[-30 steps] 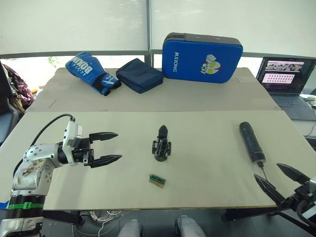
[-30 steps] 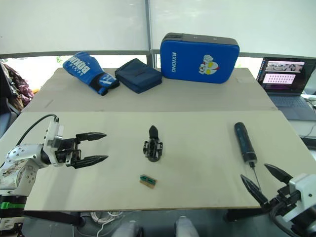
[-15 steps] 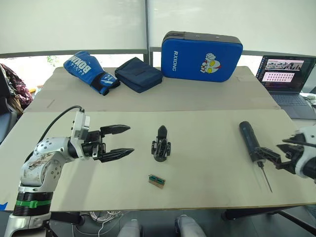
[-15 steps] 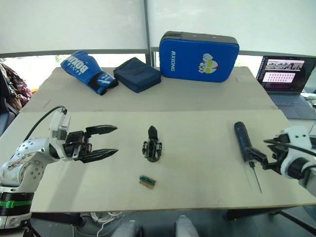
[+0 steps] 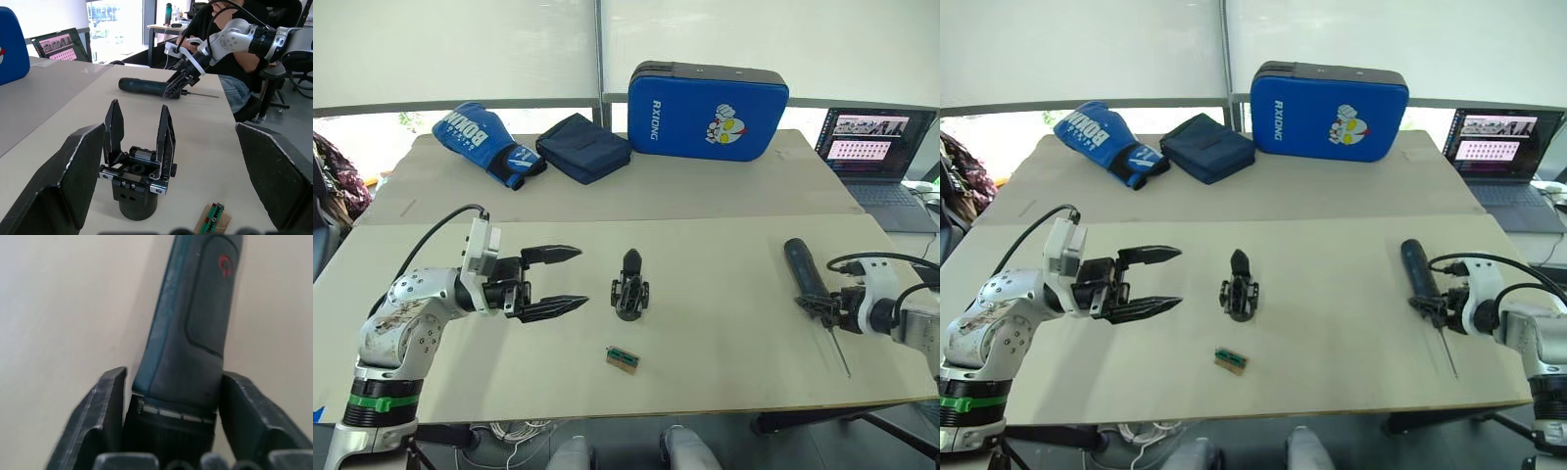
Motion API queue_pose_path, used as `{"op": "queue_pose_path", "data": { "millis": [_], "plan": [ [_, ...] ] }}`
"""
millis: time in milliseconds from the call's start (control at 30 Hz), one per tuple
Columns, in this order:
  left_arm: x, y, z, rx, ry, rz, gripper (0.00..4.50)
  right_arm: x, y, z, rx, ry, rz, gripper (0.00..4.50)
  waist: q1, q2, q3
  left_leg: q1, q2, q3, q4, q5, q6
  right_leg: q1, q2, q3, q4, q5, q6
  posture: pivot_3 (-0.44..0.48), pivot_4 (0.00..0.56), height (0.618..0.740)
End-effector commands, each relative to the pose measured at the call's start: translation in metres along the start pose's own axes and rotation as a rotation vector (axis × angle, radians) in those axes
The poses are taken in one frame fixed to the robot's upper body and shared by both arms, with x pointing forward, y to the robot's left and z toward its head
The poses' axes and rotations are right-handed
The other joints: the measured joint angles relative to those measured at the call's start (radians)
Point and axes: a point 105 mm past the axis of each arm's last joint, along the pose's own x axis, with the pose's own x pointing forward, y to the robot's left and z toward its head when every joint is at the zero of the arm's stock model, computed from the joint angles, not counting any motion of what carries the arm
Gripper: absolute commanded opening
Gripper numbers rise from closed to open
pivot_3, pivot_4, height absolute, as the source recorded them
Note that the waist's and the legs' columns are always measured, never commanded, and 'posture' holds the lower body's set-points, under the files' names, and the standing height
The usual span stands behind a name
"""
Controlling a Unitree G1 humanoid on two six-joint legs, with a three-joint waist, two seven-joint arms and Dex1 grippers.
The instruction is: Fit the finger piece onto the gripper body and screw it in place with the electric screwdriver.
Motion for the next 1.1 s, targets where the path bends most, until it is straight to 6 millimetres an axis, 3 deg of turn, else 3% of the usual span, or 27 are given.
{"op": "queue_pose_path", "data": {
  "millis": [33, 100, 200, 267, 367, 467, 633, 767, 833, 967, 1100],
  "plan": [
    [0.000, -0.003, 0.007, 0.032, 0.001, -0.017, 4.50, -0.009, -0.003, 0.017, -0.080, -0.069, -0.016, 1.97, 0.001, 0.000, 0.000, 0.000, 0.000, 0.000, 0.000, 0.000, 0.000, 0.000, 0.000, 0.000, 0.000, 0.000, 0.000, 0.000, 0.150, 0.740],
    [0.000, -0.003, 0.006, 0.031, 0.002, -0.019, 4.50, -0.017, 0.005, 0.033, -0.093, -0.135, 0.015, 1.97, 0.001, 0.000, 0.000, 0.000, 0.000, 0.000, 0.000, 0.000, 0.000, 0.000, 0.000, 0.000, 0.000, 0.000, 0.000, 0.000, 0.150, 0.740],
    [-0.002, -0.004, 0.003, 0.017, 0.013, -0.028, 4.50, -0.035, 0.044, 0.058, -0.197, -0.193, 0.138, 1.97, -0.001, 0.003, 0.002, -0.002, 0.000, 0.000, 0.000, 0.000, 0.000, -0.002, 0.000, 0.000, 0.001, 0.000, 0.000, 0.000, 0.150, 0.740],
    [-0.003, -0.006, 0.001, 0.011, 0.019, -0.036, 4.50, -0.044, 0.069, 0.062, -0.261, -0.195, 0.197, 1.97, -0.005, 0.005, 0.003, -0.002, 0.000, 0.000, 0.000, 0.000, 0.000, -0.003, 0.000, 0.001, 0.002, 0.000, 0.000, 0.000, 0.150, 0.740],
    [-0.004, -0.011, -0.003, 0.010, 0.035, -0.051, 4.50, -0.049, 0.096, 0.051, -0.319, -0.178, 0.249, 1.97, 0.001, 0.004, 0.003, -0.002, 0.001, -0.002, -0.001, 0.000, 0.000, -0.003, 0.001, -0.001, 0.002, 0.000, 0.000, 0.000, 0.150, 0.740],
    [-0.004, -0.015, -0.009, 0.002, 0.045, -0.060, 4.50, -0.051, 0.119, 0.026, -0.421, -0.122, 0.312, 1.97, 0.014, 0.004, 0.003, -0.002, 0.001, -0.004, 0.000, 0.000, 0.000, -0.002, 0.001, -0.003, 0.001, 0.000, 0.000, 0.000, 0.150, 0.740],
    [-0.001, -0.018, -0.011, -0.004, 0.042, -0.062, 4.50, -0.038, 0.134, -0.004, -0.454, -0.080, 0.342, 1.97, 0.027, 0.003, 0.004, -0.005, -0.002, -0.003, 0.003, 0.000, 0.000, -0.002, -0.002, -0.002, -0.001, 0.001, 0.002, 0.000, 0.150, 0.740],
    [-0.001, -0.016, -0.011, 0.002, 0.044, -0.053, 4.50, -0.027, 0.130, -0.019, -0.422, -0.038, 0.336, 1.97, 0.027, 0.003, 0.004, -0.004, -0.001, -0.003, 0.003, 0.000, 0.000, -0.002, -0.001, -0.002, 0.000, 0.001, 0.002, 0.000, 0.150, 0.740],
    [0.000, -0.015, -0.011, 0.006, 0.045, -0.044, 4.50, -0.024, 0.127, -0.020, -0.420, -0.032, 0.324, 3.05, 0.026, 0.003, 0.004, -0.004, -0.001, -0.003, 0.003, 0.000, 0.000, -0.002, -0.001, -0.002, 0.000, 0.001, 0.002, 0.000, 0.150, 0.740],
    [-0.001, -0.016, -0.011, 0.006, 0.045, -0.036, 4.50, -0.023, 0.125, -0.019, -0.430, -0.012, 0.338, 4.41, 0.026, 0.003, 0.004, -0.004, -0.001, -0.003, 0.003, 0.000, 0.000, -0.002, -0.001, -0.002, 0.000, 0.001, 0.002, 0.000, 0.150, 0.740],
    [-0.003, -0.017, -0.012, 0.001, 0.048, -0.030, 4.50, -0.030, 0.128, -0.011, -0.431, 0.031, 0.376, 4.46, 0.026, 0.003, 0.004, -0.004, -0.001, -0.003, 0.003, 0.000, 0.000, -0.002, -0.001, -0.002, 0.000, 0.001, 0.002, 0.000, 0.150, 0.740]
  ]
}}
